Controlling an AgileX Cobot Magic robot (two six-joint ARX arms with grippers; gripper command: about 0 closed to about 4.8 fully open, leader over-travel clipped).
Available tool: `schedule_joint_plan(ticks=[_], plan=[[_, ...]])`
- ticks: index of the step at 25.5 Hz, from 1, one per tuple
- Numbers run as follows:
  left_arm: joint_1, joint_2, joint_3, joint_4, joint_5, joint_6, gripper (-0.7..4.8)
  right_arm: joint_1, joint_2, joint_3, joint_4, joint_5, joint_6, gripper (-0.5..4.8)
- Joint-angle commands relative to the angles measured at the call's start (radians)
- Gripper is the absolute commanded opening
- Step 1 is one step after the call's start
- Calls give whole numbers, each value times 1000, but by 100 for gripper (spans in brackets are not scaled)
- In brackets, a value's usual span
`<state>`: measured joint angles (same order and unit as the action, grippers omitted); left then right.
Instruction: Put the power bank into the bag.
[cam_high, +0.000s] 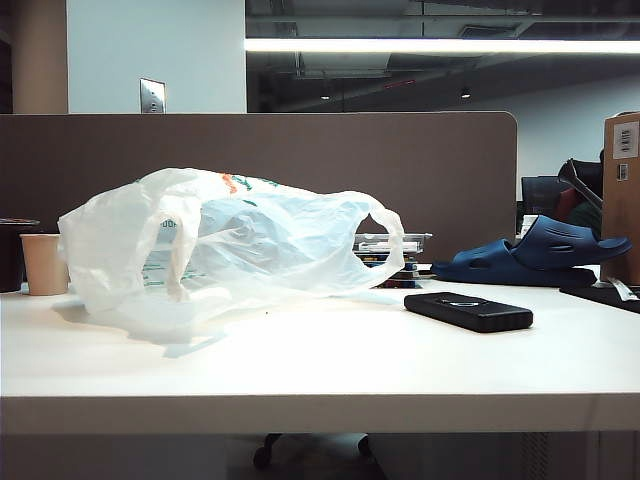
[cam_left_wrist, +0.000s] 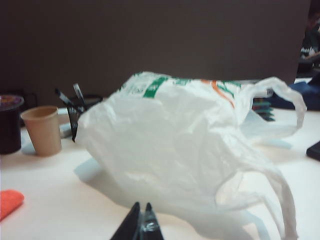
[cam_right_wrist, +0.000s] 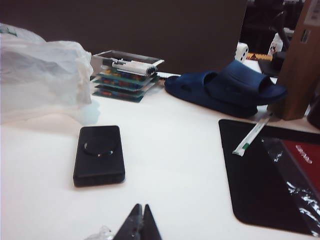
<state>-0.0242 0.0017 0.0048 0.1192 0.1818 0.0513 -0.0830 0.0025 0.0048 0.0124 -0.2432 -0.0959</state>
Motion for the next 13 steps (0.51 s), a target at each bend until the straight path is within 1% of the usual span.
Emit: schedule_joint_plan(ticks=[1, 5, 8, 13], plan=[[1, 0, 8, 21, -1, -8, -2, 1, -5, -2, 23, 2, 3, -2], [1, 0, 64, 16, -2, -7, -2, 2, -5, 1, 85, -2, 45, -2], [1, 0, 93, 6, -2, -7, -2, 2, -5, 19, 88, -2, 45, -2], [1, 0, 99, 0, -1, -7, -2, 2, -5, 64, 82, -1, 47, -2]])
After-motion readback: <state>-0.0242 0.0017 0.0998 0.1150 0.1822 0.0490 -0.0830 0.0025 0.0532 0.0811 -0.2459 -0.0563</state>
